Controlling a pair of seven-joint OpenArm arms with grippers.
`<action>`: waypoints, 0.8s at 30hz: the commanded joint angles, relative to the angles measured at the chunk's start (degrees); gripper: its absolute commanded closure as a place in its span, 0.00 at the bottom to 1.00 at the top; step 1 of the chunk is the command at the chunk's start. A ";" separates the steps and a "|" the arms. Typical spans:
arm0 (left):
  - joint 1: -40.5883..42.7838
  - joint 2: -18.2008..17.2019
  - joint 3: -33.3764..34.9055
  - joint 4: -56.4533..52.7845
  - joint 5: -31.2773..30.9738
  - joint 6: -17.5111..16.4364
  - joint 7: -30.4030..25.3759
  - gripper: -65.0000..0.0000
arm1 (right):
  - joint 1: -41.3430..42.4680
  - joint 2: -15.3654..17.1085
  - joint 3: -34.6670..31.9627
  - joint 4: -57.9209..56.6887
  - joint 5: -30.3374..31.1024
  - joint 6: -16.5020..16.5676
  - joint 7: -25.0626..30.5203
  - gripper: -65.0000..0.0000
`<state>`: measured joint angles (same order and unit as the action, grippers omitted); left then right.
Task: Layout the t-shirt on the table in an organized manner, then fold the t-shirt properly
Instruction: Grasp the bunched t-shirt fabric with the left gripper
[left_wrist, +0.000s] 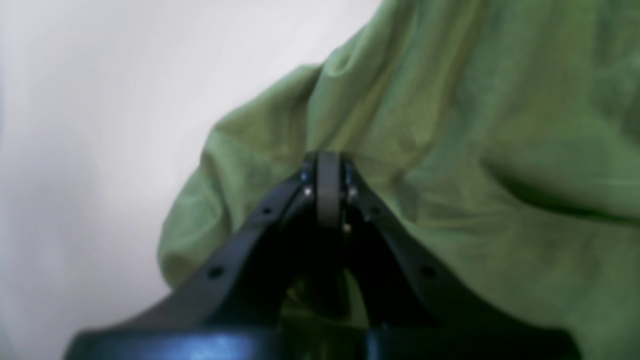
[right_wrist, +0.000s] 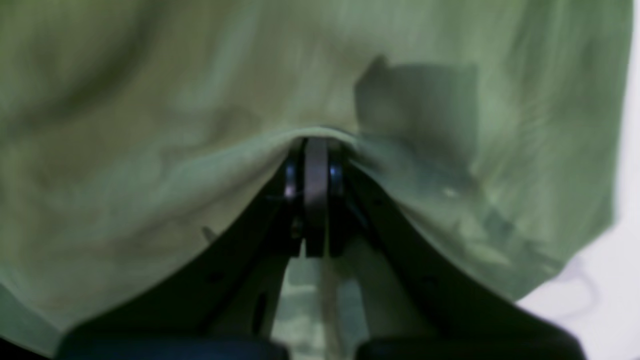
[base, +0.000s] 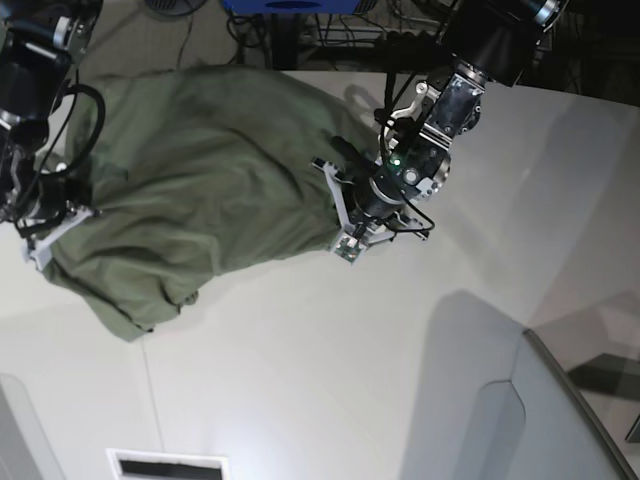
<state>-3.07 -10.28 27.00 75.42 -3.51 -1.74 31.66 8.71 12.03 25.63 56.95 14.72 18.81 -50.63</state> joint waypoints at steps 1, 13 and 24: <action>-2.16 1.10 -0.32 -0.65 0.04 0.37 -0.93 1.00 | 1.53 0.93 -1.41 -3.37 -1.67 -0.65 1.80 1.00; -18.34 9.89 -0.67 -27.64 -0.14 0.37 -15.53 1.00 | 14.54 5.95 -11.17 -21.21 -1.67 -2.50 21.58 1.00; -7.43 7.95 -5.95 1.29 -0.67 0.37 -7.18 1.00 | -5.41 4.72 -11.08 22.48 -1.40 -3.82 15.95 1.00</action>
<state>-9.80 -1.78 21.78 75.53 -4.47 -2.00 25.30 2.59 16.73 14.68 78.52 12.19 14.06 -35.59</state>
